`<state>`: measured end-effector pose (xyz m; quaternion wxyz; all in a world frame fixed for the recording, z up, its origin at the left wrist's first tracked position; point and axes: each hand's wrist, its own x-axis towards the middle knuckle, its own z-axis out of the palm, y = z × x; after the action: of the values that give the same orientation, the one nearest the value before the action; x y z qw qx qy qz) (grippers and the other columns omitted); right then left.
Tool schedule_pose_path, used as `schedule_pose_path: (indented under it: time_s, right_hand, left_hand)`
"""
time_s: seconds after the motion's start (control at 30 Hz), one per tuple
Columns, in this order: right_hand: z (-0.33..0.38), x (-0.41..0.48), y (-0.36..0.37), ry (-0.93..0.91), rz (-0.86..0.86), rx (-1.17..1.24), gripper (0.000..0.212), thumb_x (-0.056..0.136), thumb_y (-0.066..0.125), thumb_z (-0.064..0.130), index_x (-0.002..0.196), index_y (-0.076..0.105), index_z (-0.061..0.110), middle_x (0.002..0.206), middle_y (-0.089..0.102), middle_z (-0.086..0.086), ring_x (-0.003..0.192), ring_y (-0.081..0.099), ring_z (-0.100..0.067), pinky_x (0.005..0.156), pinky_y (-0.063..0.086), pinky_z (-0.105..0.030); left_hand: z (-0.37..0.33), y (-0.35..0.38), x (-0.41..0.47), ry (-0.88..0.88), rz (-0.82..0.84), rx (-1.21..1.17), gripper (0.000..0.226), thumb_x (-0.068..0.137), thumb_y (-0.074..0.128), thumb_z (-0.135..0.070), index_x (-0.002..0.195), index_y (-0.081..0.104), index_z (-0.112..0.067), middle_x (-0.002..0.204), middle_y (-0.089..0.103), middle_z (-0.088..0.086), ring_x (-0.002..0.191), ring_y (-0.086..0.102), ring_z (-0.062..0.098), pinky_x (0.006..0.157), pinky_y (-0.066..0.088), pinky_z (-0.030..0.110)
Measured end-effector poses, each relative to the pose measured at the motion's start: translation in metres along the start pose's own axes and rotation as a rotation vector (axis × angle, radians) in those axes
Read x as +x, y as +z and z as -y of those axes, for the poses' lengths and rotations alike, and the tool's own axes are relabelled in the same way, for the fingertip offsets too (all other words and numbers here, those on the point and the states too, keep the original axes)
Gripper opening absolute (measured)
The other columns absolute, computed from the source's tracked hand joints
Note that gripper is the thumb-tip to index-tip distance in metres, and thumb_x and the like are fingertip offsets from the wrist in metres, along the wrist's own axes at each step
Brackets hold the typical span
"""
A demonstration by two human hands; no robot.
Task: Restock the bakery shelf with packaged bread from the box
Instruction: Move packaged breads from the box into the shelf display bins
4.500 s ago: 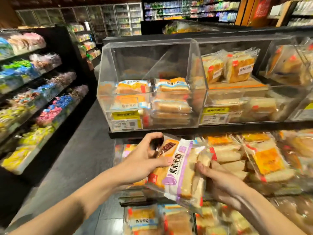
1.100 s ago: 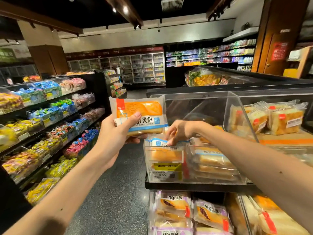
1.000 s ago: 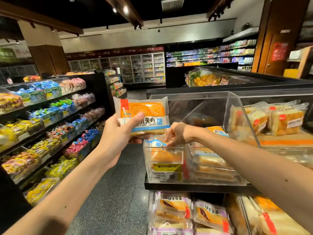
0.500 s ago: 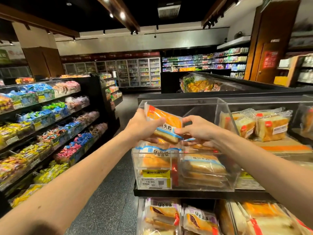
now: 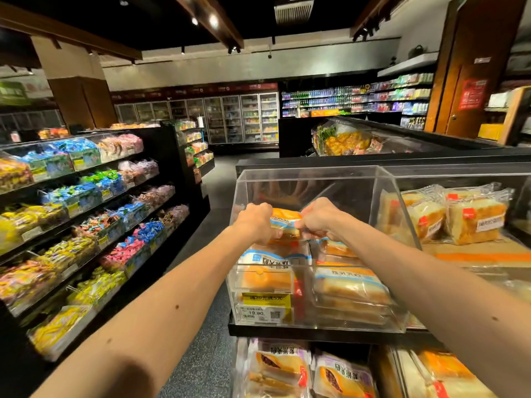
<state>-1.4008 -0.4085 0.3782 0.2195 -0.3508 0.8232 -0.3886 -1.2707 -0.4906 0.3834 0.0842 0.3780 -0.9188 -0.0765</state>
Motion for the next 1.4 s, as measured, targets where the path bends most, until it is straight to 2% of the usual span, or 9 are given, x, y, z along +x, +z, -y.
schedule_pose_path:
  time_s: [0.17,0.27,0.57,0.73,0.93,1.1,1.23,1.33,1.4]
  right_hand:
    - [-0.004,-0.002,0.006,-0.102,0.005,-0.182,0.025,0.085,0.069,0.009,0.106,0.071,-0.005,0.088,0.069,-0.015,0.078,0.064,-0.023,0.079,0.056,-0.033]
    - [-0.002,-0.015,0.005,-0.115,-0.070,-0.193,0.018,0.083,0.075,0.017,0.093,0.077,0.002,0.090,0.074,-0.011,0.080,0.065,-0.017,0.082,0.056,-0.033]
    - [0.003,-0.108,-0.005,-0.344,-0.347,-0.217,0.007,0.085,0.072,0.022,0.093,0.072,0.022,0.085,0.070,0.005,0.090,0.066,-0.016,0.088,0.052,-0.037]
    - [0.017,-0.197,0.050,-0.639,-0.193,-0.363,0.018,0.086,0.071,0.031,0.103,0.064,0.028,0.080,0.061,0.015,0.078,0.060,-0.014,0.077,0.050,-0.037]
    - [-0.006,-0.290,0.204,-0.942,0.203,-0.537,0.036,0.097,0.052,0.040,0.130,0.051,0.026,0.121,0.055,0.002,0.118,0.052,-0.022,0.090,0.048,-0.040]
    - [-0.023,-0.415,0.339,-1.180,0.605,-0.617,0.042,0.102,0.043,0.036,0.141,0.040,0.021,0.135,0.045,-0.005,0.124,0.049,-0.028,0.091,0.045,-0.041]
    - [-0.027,-0.509,0.424,-1.311,0.871,-0.634,0.045,0.101,0.046,0.032,0.145,0.042,0.021,0.140,0.047,-0.007,0.121,0.055,-0.031,0.089,0.047,-0.037]
    - [-0.027,-0.573,0.474,-1.402,0.983,-0.528,0.029,0.093,0.054,0.029,0.118,0.061,0.017,0.113,0.061,-0.009,0.102,0.064,-0.035,0.079,0.053,-0.043]
    - [-0.028,-0.609,0.505,-1.478,1.063,-0.571,0.030,0.096,0.051,0.034,0.123,0.055,0.022,0.119,0.059,-0.005,0.112,0.058,-0.032,0.087,0.051,-0.043]
  left_hand:
    - [-0.003,0.019,0.009,0.057,0.047,0.464,0.046,0.104,0.042,-0.042,0.137,0.049,-0.010,0.141,0.047,0.017,0.133,0.035,0.038,0.106,0.035,0.045]
    - [0.001,0.022,0.008,0.133,-0.036,0.647,0.041,0.103,0.042,-0.039,0.135,0.056,-0.017,0.142,0.041,0.014,0.133,0.029,0.032,0.105,0.031,0.046]
    - [0.003,-0.052,-0.049,0.392,-0.237,0.176,0.024,0.099,0.048,-0.029,0.105,0.064,-0.013,0.115,0.064,0.018,0.107,0.059,0.041,0.079,0.045,0.042]
    - [0.068,-0.078,-0.178,0.434,-0.328,0.184,0.023,0.098,0.051,-0.039,0.081,0.049,-0.023,0.086,0.059,0.001,0.090,0.058,0.029,0.074,0.049,0.040]
    - [0.187,-0.012,-0.378,0.011,-0.239,0.183,0.033,0.089,0.044,-0.053,0.094,0.063,-0.025,0.088,0.064,-0.003,0.085,0.063,0.024,0.070,0.053,0.037]
    - [0.232,0.066,-0.582,-0.430,-0.170,0.127,0.018,0.082,0.057,-0.035,0.088,0.068,-0.022,0.083,0.068,-0.001,0.074,0.066,0.022,0.057,0.049,0.028]
    - [0.248,0.117,-0.717,-0.926,-0.076,-0.062,0.027,0.092,0.055,-0.034,0.111,0.066,-0.019,0.112,0.067,0.005,0.104,0.063,0.028,0.084,0.048,0.034]
    - [0.255,0.143,-0.797,-1.221,-0.048,-0.102,0.029,0.097,0.055,-0.031,0.124,0.059,-0.025,0.120,0.065,0.006,0.111,0.060,0.025,0.086,0.045,0.033]
    - [0.263,0.159,-0.844,-1.357,-0.053,-0.137,0.028,0.097,0.053,-0.030,0.124,0.058,-0.022,0.122,0.062,0.008,0.116,0.056,0.028,0.089,0.043,0.034]
